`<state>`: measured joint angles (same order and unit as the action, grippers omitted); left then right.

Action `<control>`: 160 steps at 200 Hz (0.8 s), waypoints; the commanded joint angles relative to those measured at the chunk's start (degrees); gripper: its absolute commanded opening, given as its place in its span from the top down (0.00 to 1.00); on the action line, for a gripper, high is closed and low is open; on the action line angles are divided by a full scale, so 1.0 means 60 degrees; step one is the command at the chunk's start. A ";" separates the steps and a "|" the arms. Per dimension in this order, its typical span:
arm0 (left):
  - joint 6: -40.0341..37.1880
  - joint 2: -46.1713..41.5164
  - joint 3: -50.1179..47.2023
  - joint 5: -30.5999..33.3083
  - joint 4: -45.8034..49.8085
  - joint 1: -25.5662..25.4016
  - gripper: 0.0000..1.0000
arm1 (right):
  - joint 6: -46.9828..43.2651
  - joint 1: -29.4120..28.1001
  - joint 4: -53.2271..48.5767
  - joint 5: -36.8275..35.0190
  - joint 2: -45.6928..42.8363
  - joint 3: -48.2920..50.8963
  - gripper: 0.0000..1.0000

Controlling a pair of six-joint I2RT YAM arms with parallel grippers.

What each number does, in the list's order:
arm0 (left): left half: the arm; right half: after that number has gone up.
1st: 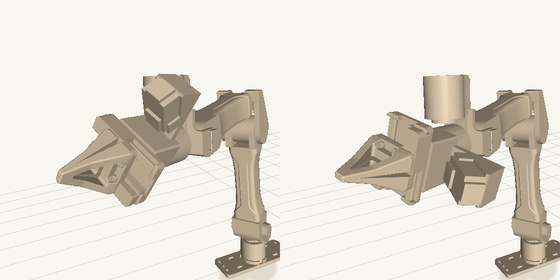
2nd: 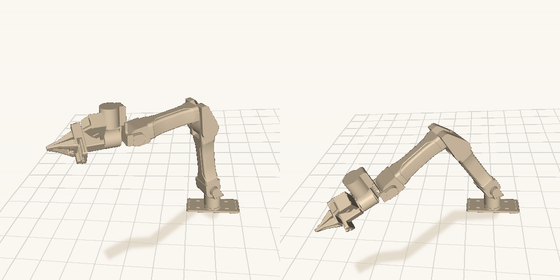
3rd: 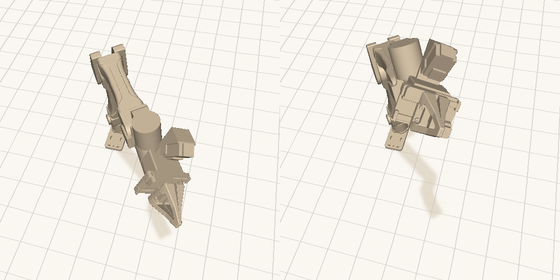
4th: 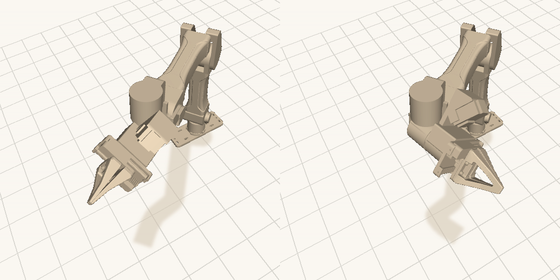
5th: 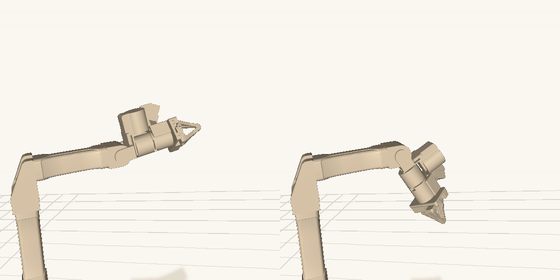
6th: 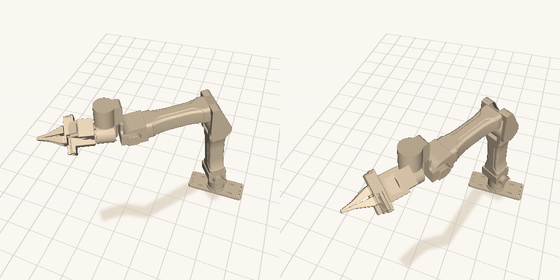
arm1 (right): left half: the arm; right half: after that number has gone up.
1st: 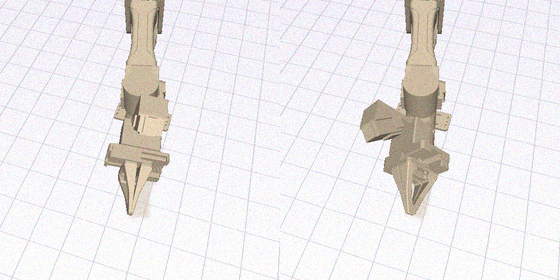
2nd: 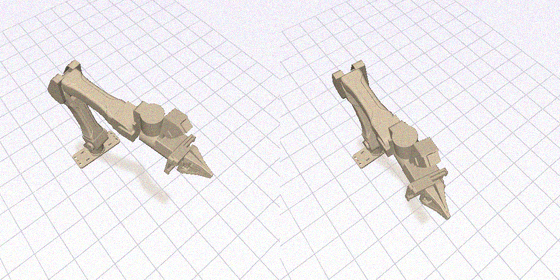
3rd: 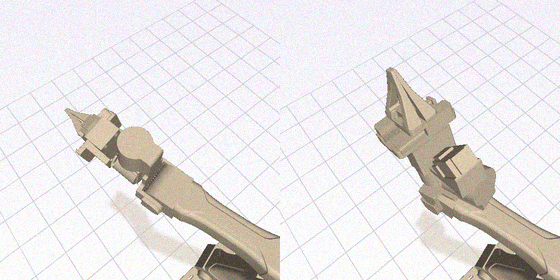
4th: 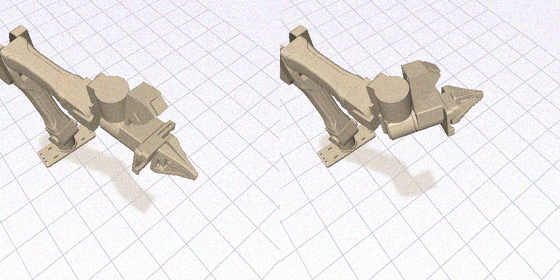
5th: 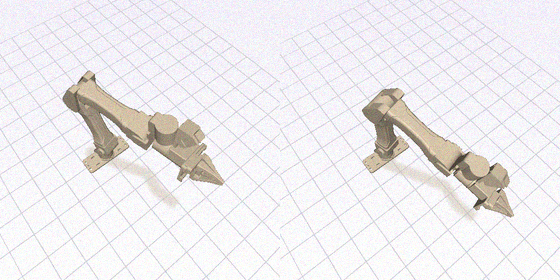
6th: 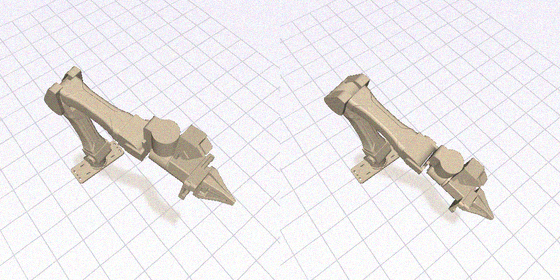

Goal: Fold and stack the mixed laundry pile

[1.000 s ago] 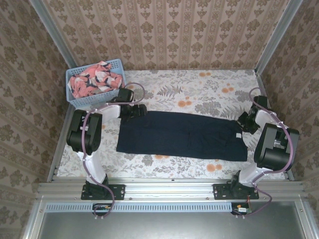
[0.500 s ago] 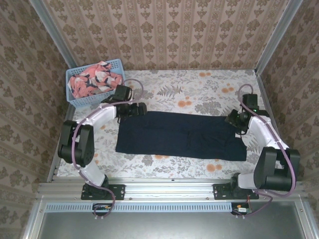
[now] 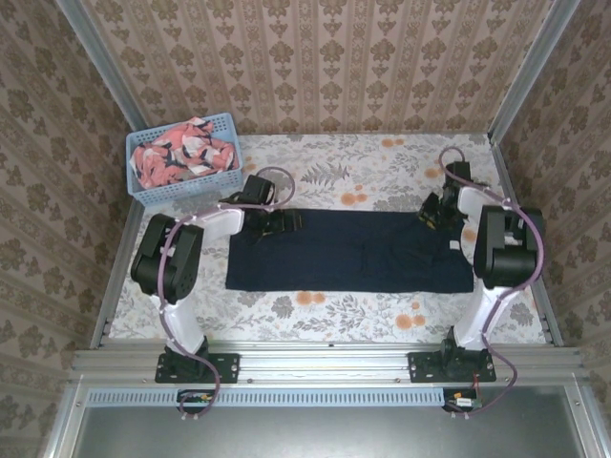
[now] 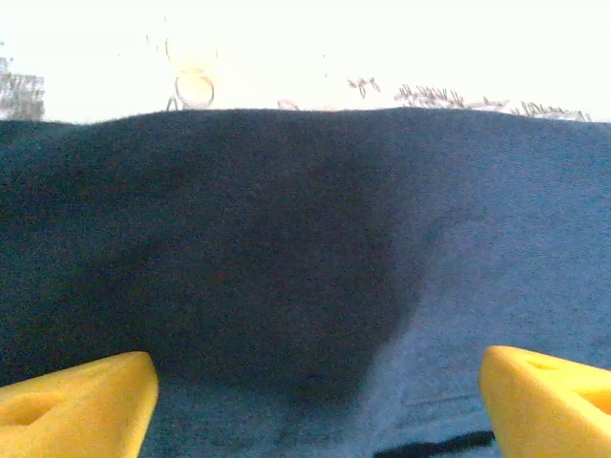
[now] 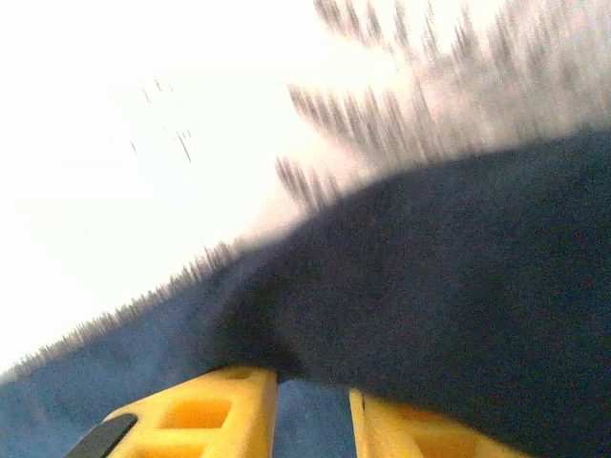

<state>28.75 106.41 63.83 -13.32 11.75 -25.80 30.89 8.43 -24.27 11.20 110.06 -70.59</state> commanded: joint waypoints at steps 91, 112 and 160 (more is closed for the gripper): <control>-0.0684 -0.0355 0.2169 -0.0267 0.1279 -0.0424 0.09 | -0.1123 -0.0056 -0.1830 0.0301 -0.2619 0.0262 0.61; 0.0209 -0.0568 0.1487 -0.0902 0.0388 -0.1191 0.12 | -0.1080 -0.0057 -0.2070 0.0210 -0.3657 0.1556 0.61; 0.2200 0.0148 0.0957 -0.1986 -0.1902 -0.2683 0.27 | -0.0757 -0.0130 -0.1972 0.0244 -0.4700 0.3349 0.61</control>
<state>34.22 104.27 69.91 -20.88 7.57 -39.20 25.69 8.19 -34.46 12.91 84.36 -53.76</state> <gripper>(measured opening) 0.750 0.392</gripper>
